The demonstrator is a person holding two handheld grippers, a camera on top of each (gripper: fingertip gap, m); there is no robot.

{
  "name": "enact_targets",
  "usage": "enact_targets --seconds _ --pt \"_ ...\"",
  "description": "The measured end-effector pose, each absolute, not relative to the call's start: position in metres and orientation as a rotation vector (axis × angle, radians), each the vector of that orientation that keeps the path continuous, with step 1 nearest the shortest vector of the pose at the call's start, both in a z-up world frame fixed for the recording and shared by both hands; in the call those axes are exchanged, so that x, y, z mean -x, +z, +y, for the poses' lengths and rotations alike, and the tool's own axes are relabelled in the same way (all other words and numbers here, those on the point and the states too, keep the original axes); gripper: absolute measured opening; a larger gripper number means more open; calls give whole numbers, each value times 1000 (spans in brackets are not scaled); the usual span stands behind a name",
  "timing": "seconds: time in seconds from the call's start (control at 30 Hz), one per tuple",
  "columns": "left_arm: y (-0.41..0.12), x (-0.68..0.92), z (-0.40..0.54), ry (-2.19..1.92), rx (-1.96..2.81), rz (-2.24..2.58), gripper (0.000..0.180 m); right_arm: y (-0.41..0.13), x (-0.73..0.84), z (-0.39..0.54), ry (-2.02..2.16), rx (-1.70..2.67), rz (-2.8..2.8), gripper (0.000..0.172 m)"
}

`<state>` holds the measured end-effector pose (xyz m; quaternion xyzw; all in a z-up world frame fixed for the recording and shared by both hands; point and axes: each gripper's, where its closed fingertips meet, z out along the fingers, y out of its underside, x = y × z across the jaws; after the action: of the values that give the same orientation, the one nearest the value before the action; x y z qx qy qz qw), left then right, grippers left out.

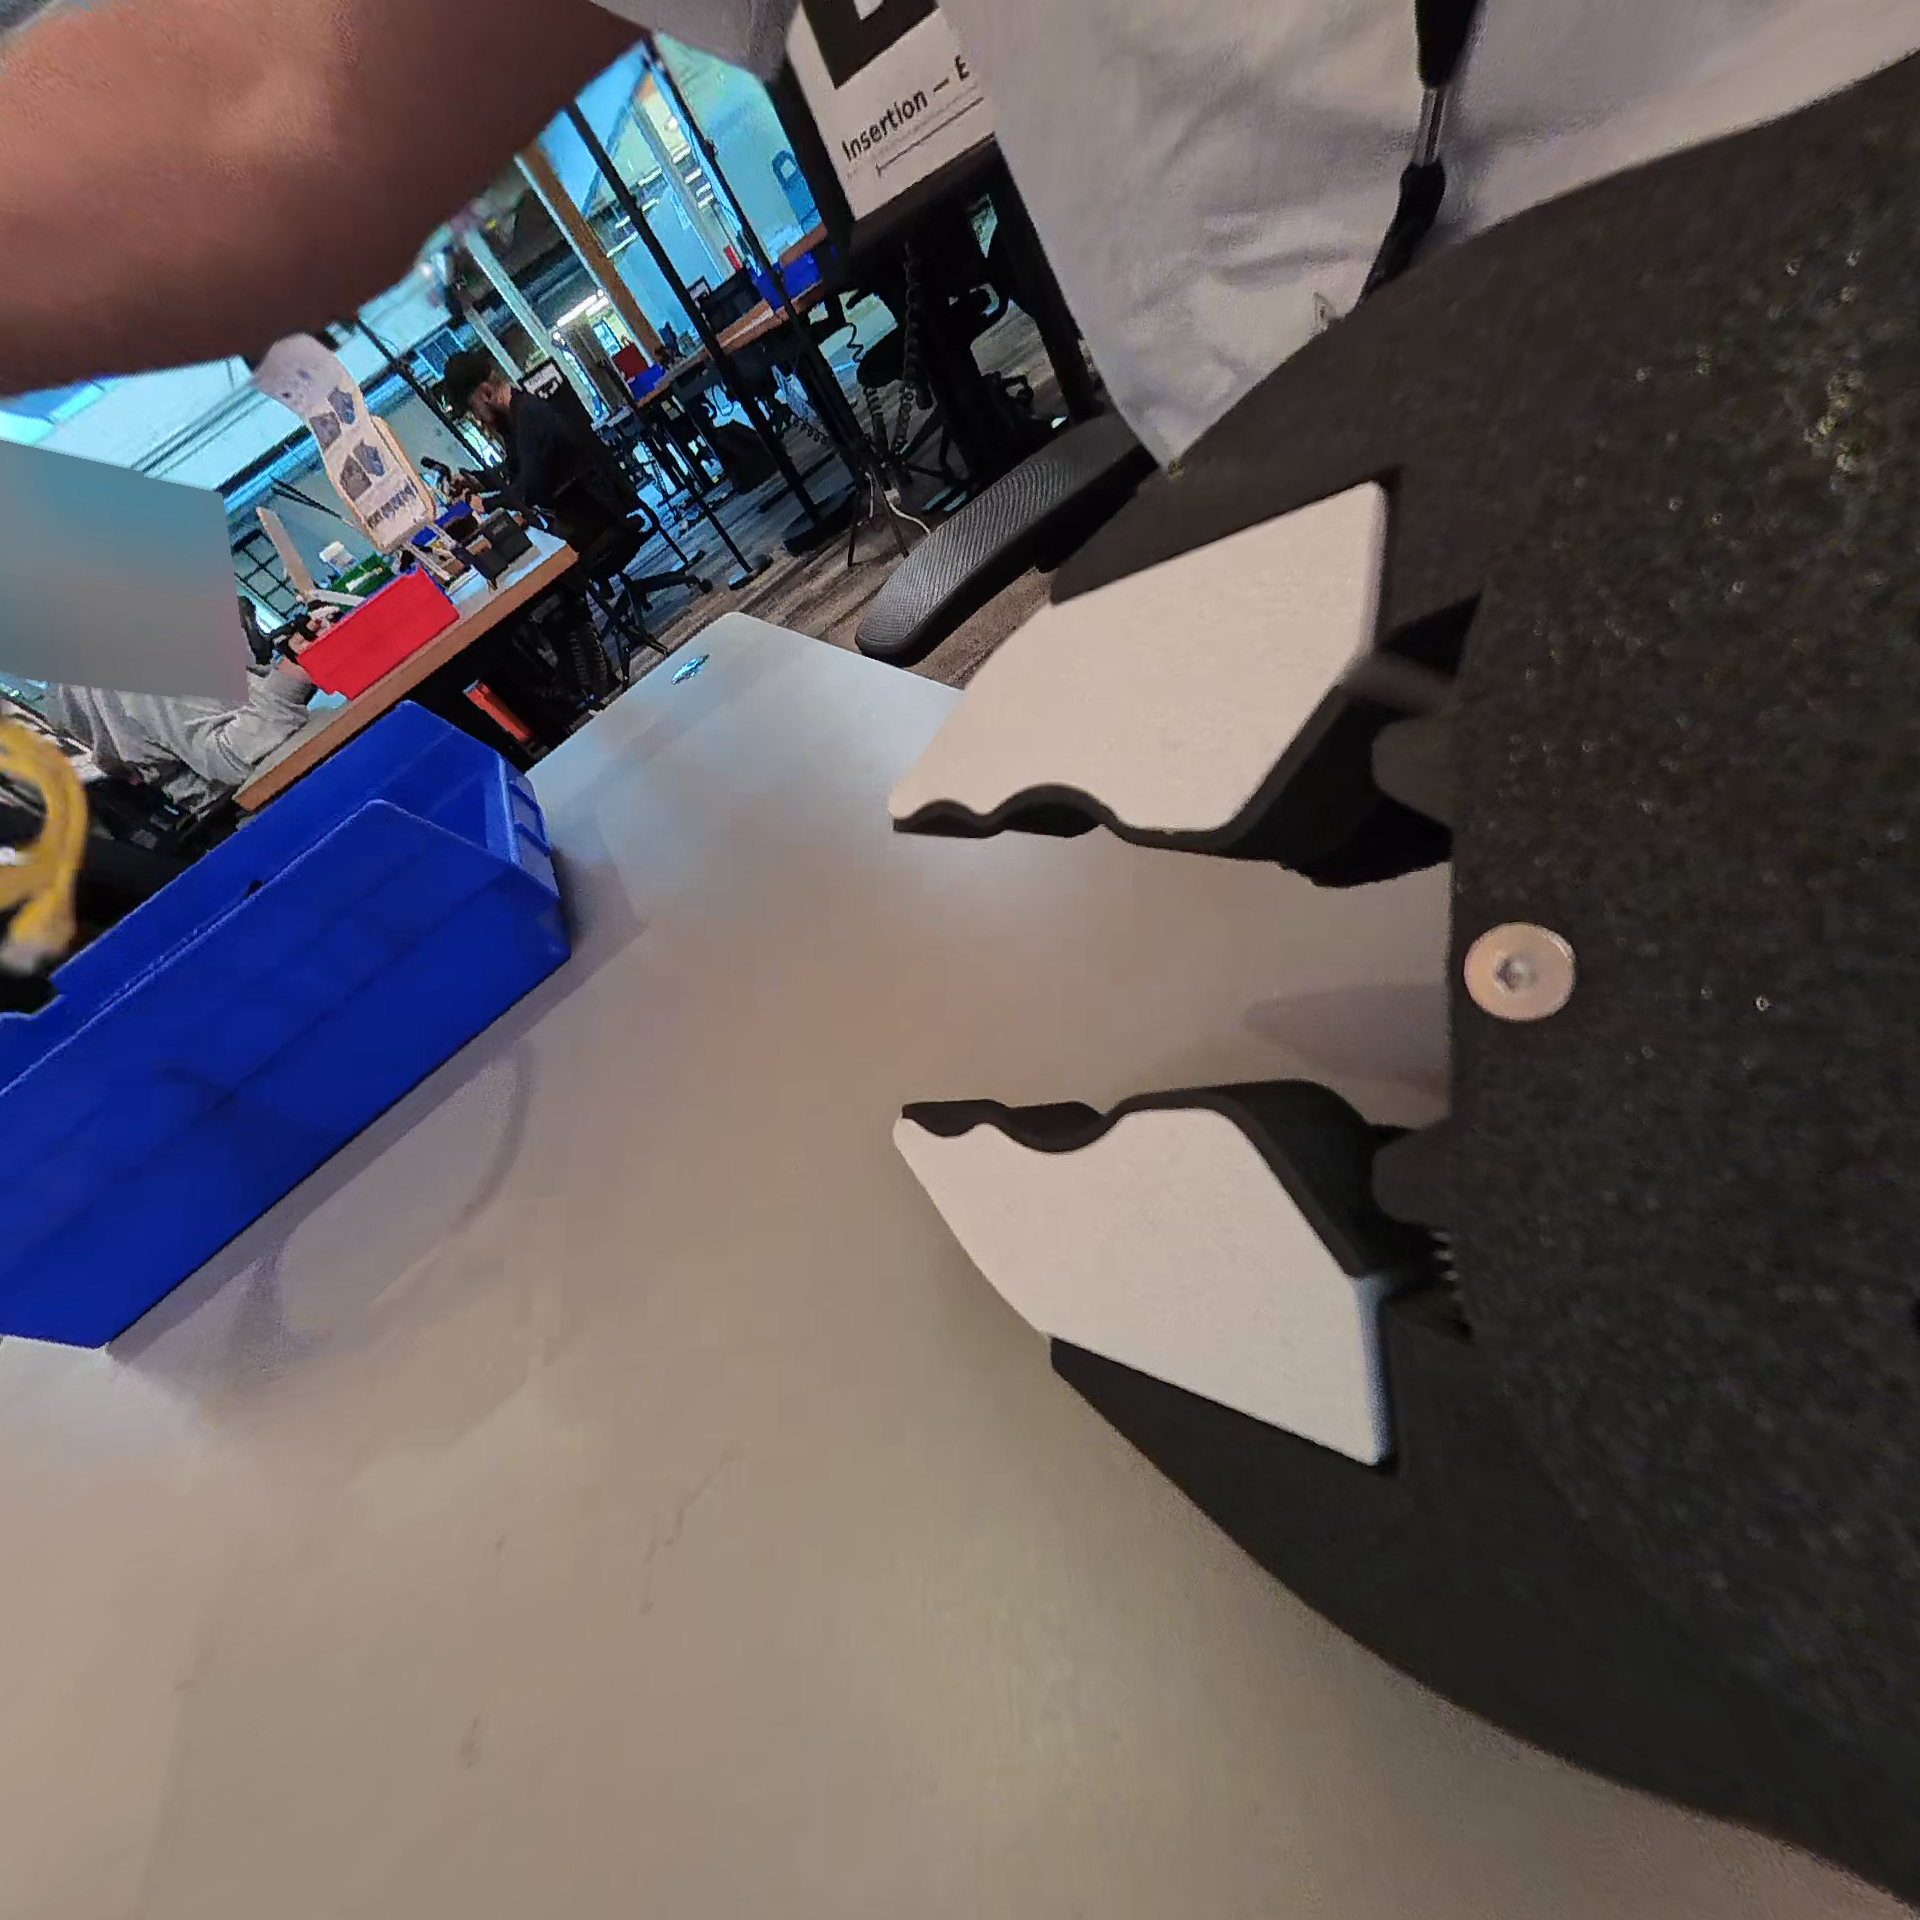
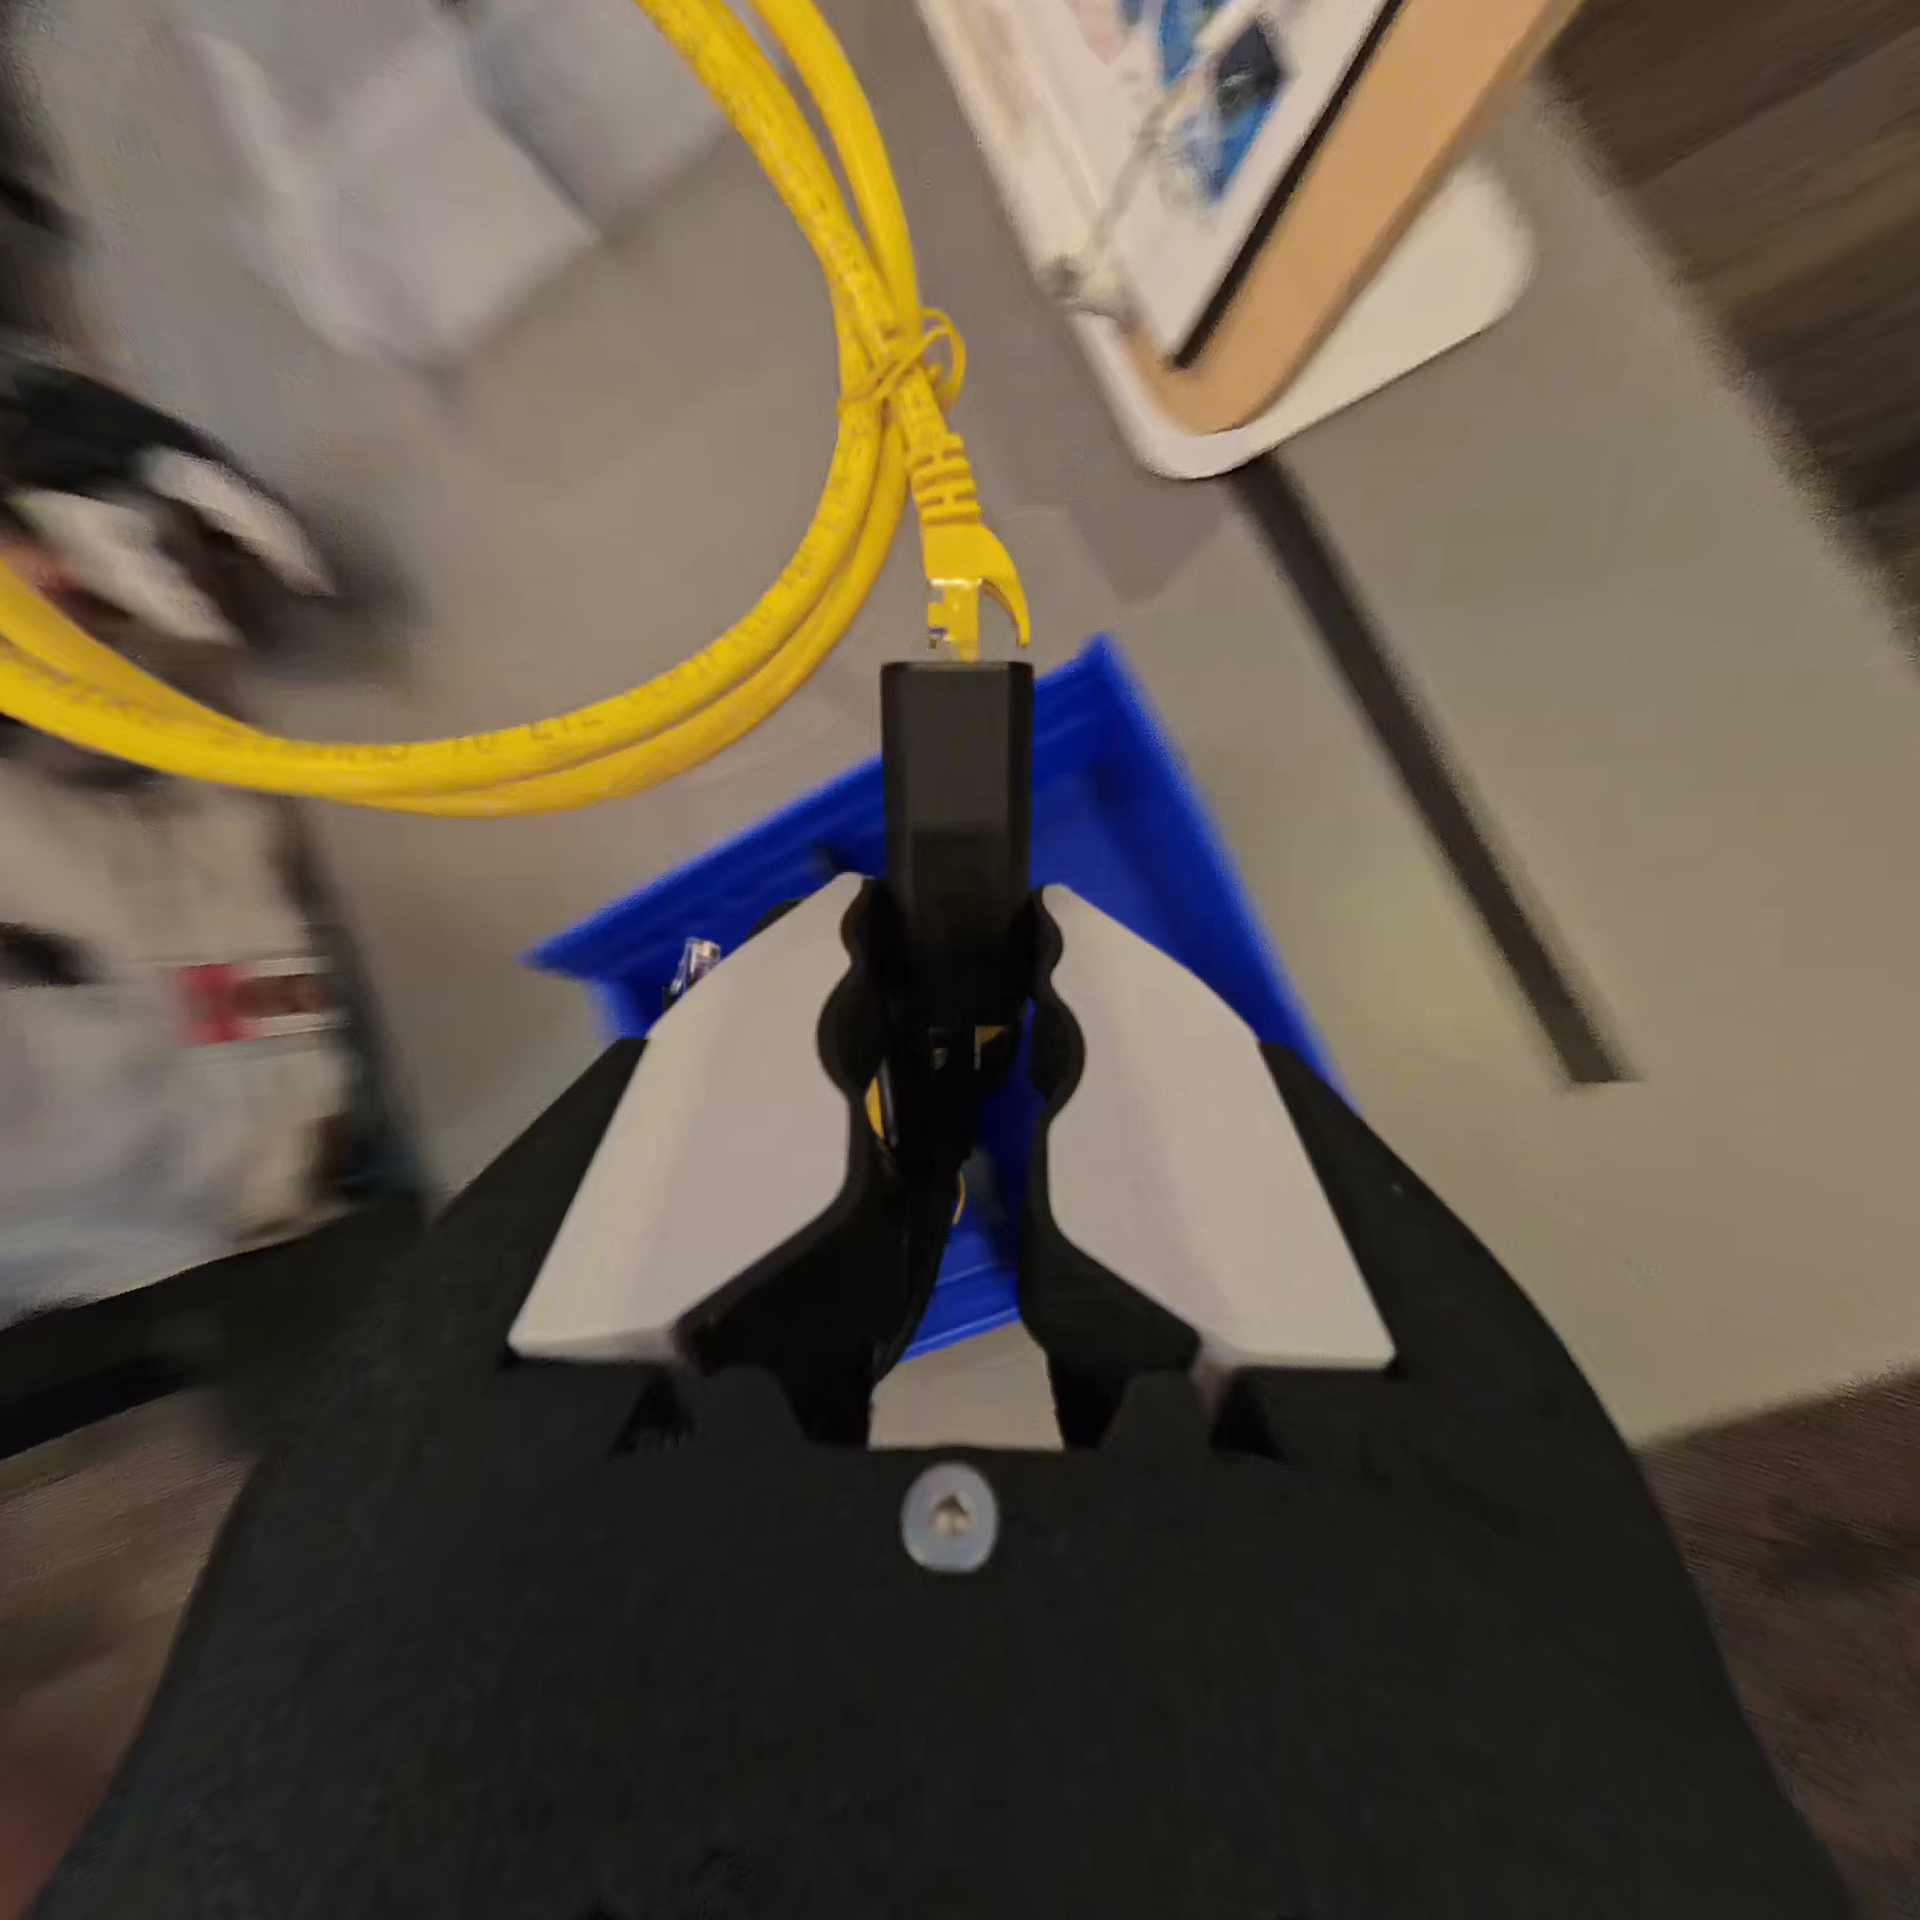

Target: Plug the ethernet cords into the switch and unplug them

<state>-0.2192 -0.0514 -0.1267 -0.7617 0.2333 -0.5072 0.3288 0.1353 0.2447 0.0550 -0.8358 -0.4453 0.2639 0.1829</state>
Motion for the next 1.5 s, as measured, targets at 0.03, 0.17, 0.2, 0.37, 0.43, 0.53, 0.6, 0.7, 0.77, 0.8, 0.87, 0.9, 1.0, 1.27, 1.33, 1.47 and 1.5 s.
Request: enact_targets --seconds 0.03,0.17,0.2,0.37,0.43,0.53,0.6,0.7,0.77,0.8,0.87,0.9,1.0,1.27,1.33,1.47,1.5 --pt "-127 219 -52 -1329 1994 612 48 65 -137 237 940 2397 -1217 24" --pt "-127 220 -51 -1309 1998 617 48 36 -157 225 1222 2665 -1104 24" --pt "-128 220 -51 -1308 1999 614 48 15 -162 225 1173 2748 -1125 24" --pt "-129 222 -48 -1301 2009 604 48 -81 -182 224 711 3006 -1421 24" --pt "-129 224 -47 -1298 2010 598 48 -101 -187 233 450 2990 -1559 24" --pt "-130 224 -46 -1313 2011 588 48 -122 -189 239 127 2966 -1718 28" --pt "-130 223 -47 -1328 2014 591 48 -134 -194 239 -90 2947 -1810 30" --pt "-129 220 -51 -1335 2010 605 48 -155 -200 236 -252 2976 -1819 33" --pt "-129 219 -53 -1332 2009 618 48 -161 -200 234 -253 2951 -1821 34" --pt "-129 218 -54 -1333 2009 622 48 -161 -199 235 -223 2950 -1773 34" --pt "-128 217 -54 -1338 2006 622 48 -157 -199 235 -152 2955 -1704 40" --pt "-129 217 -54 -1339 2006 622 48 -149 -202 236 -138 2960 -1676 43" --pt "-128 219 -54 -1341 2006 615 48 -109 -201 243 -69 2893 -1577 49" --pt "-127 221 -54 -1359 2002 600 48 31 -201 226 -2 2215 -1419 59" --pt "-127 221 -55 -1373 2000 599 48 24 -208 190 17 2046 -1530 55" --pt "-127 216 -56 -1417 1997 597 48 -22 -244 144 -201 1902 -1561 73" --pt "-126 214 -57 -1427 1997 599 48 -31 -251 134 -243 1905 -1564 75"
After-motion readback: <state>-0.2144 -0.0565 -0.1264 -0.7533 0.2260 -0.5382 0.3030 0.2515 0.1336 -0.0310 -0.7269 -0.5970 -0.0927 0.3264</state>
